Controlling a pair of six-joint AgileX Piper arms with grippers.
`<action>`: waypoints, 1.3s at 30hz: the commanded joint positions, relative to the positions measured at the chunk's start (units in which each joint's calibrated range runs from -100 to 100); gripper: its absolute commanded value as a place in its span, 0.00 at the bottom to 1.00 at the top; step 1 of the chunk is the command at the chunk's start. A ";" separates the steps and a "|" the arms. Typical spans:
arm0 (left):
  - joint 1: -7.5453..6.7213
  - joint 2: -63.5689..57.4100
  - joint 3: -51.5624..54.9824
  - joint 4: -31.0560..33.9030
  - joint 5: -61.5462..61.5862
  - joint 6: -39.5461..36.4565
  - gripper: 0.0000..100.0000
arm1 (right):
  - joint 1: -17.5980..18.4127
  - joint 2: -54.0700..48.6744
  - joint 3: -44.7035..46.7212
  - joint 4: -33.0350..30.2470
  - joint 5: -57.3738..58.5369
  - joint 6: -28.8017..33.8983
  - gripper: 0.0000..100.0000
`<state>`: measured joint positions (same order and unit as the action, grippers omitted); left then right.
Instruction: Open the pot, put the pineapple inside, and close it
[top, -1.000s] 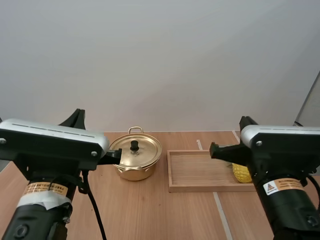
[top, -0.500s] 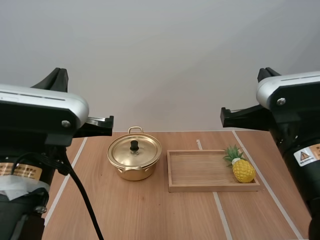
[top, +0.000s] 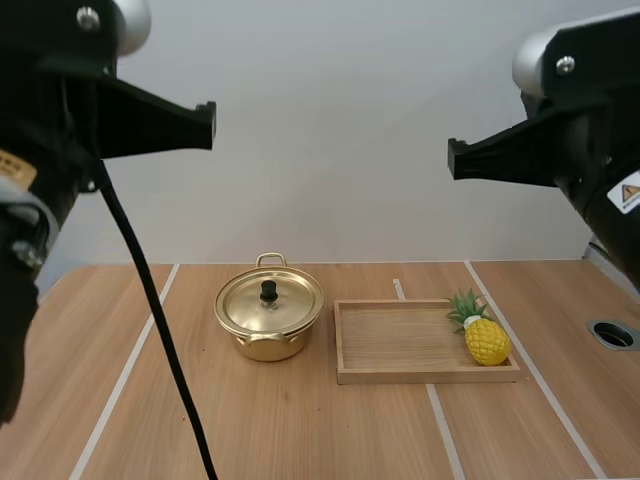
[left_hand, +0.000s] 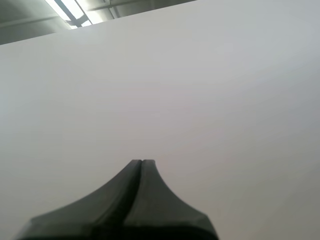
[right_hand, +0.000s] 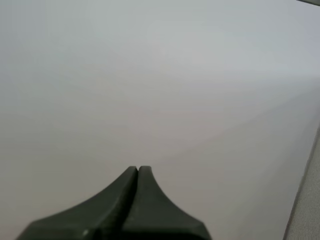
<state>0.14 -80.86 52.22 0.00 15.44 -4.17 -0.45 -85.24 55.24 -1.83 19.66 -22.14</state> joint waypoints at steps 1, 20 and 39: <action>-0.19 4.87 -5.06 0.00 6.06 -0.81 0.00 | -0.38 3.60 -3.56 -0.94 5.17 -0.23 0.00; -0.19 27.41 -25.42 -4.93 36.40 7.42 0.00 | -7.72 16.72 -7.36 -4.62 12.27 7.62 0.00; -0.19 39.61 -27.27 -17.11 61.99 17.94 0.00 | -8.05 21.19 -7.36 -9.61 23.85 7.62 0.00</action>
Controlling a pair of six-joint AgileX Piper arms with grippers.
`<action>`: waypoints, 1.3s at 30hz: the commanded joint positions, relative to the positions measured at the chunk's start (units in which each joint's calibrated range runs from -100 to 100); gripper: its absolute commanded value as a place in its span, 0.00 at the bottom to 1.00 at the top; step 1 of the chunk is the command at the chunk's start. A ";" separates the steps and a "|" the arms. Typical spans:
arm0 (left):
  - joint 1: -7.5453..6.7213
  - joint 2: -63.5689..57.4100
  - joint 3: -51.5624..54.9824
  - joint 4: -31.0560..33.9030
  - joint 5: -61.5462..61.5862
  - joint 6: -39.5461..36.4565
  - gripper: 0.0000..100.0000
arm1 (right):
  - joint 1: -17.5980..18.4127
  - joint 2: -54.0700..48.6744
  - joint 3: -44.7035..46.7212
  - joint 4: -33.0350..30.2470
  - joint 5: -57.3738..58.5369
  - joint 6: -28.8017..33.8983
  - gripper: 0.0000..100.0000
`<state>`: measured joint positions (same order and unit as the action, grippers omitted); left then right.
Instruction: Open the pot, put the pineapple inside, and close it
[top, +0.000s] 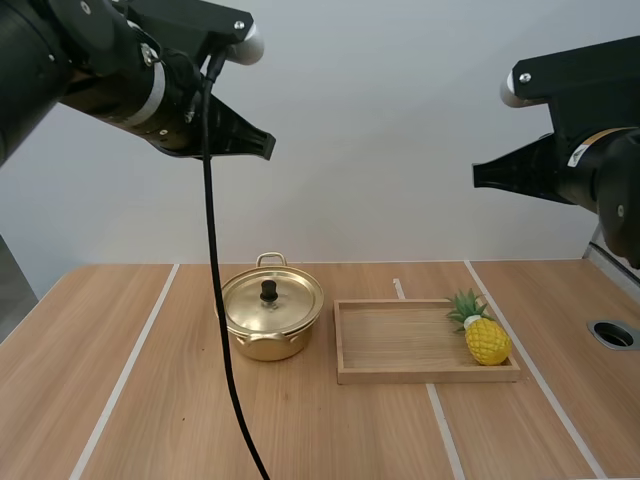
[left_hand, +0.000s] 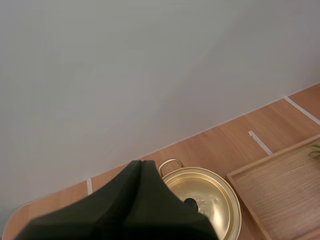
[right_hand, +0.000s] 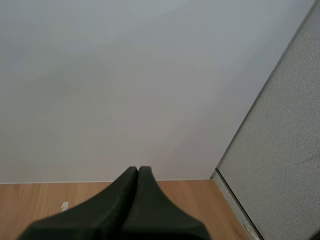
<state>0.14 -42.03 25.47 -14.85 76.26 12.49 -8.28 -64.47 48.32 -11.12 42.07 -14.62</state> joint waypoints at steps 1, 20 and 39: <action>-0.19 1.38 -0.51 -2.64 1.50 1.45 0.00 | -0.22 0.44 -0.44 -0.60 1.42 0.10 0.00; -0.19 13.70 -8.55 -3.76 11.49 1.10 0.00 | -0.22 6.07 -0.44 -1.72 6.25 0.10 0.00; -0.19 19.05 -8.55 -4.09 13.06 1.10 0.14 | -0.22 6.21 -0.44 -3.42 8.12 -0.22 0.00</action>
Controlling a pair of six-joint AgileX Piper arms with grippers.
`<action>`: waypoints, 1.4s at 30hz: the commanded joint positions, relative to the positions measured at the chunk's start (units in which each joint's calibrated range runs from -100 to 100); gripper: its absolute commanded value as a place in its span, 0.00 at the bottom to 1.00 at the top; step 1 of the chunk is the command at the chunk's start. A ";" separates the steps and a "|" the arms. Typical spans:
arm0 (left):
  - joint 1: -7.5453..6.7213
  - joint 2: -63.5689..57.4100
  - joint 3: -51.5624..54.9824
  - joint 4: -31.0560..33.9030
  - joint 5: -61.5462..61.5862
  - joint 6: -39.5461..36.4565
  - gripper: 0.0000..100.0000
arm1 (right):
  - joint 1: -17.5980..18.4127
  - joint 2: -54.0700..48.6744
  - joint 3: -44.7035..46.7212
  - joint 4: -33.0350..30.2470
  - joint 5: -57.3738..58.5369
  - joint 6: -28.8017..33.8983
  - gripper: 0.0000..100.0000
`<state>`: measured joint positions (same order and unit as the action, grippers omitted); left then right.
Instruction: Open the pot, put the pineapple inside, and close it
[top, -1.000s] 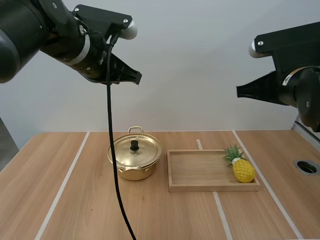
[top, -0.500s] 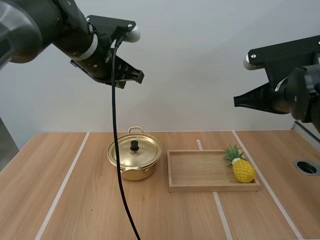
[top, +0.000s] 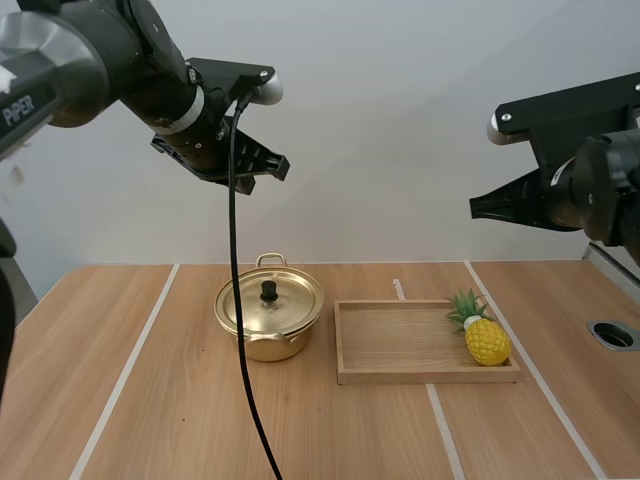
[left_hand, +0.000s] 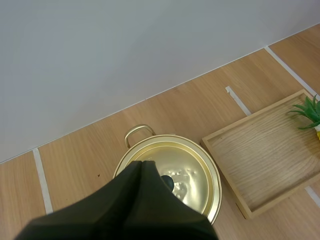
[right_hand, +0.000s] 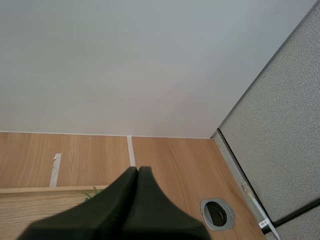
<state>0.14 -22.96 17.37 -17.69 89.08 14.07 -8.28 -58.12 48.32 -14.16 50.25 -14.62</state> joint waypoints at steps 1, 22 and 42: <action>-0.19 -0.01 -0.45 -1.24 0.24 0.02 0.28 | -0.22 -0.15 -0.44 -0.38 0.12 -0.22 0.00; -0.19 0.14 12.62 -1.57 -10.12 3.76 1.00 | -0.22 -0.15 -0.44 1.25 6.63 -0.22 0.00; -0.19 12.65 18.69 -5.40 -16.94 8.11 1.00 | -0.22 -0.15 -0.44 1.81 9.07 -0.22 0.00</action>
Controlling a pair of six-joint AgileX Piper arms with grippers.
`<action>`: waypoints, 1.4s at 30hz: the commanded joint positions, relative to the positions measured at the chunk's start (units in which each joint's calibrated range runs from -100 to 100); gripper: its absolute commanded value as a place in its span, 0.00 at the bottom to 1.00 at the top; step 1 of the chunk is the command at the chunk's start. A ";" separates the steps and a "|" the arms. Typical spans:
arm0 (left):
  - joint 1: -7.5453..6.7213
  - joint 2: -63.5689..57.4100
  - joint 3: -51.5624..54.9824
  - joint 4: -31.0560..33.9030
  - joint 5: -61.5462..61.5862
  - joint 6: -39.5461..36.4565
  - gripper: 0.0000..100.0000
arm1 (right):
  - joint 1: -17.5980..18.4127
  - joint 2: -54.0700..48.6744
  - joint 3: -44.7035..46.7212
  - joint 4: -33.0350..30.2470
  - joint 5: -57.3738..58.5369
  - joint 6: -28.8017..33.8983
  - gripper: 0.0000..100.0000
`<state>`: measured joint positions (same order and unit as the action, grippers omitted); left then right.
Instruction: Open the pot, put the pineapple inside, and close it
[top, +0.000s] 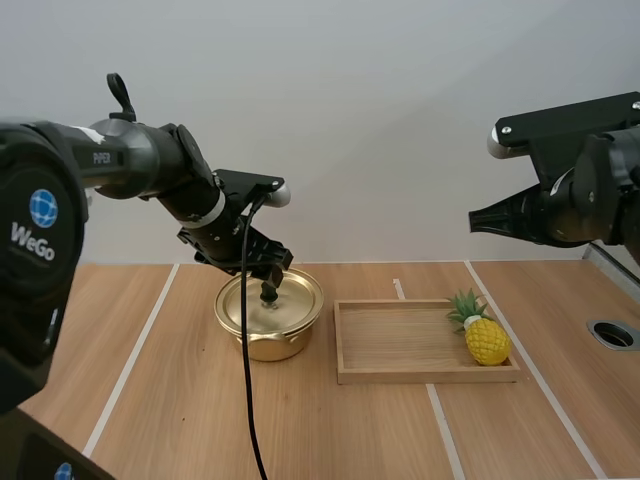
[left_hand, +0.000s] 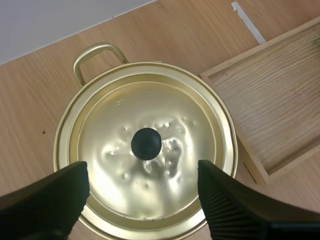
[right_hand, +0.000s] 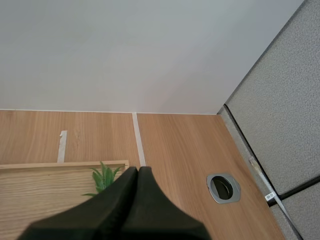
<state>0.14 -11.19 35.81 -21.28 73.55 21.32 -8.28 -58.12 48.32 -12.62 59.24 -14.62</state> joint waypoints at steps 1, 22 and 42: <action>-0.19 1.04 0.25 -2.37 -1.61 1.57 1.00 | -0.22 -0.15 -0.44 0.27 0.09 -0.22 0.00; -0.19 6.82 0.25 -7.11 -6.05 6.37 1.00 | -0.22 -0.15 -0.44 1.99 2.19 -0.22 0.00; -0.19 10.72 0.25 -9.15 -9.38 8.62 1.00 | -0.22 -0.15 -0.44 1.99 2.19 -0.31 0.00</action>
<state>0.14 -0.61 36.11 -28.99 64.82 29.73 -8.28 -58.12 48.32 -11.14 61.11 -14.62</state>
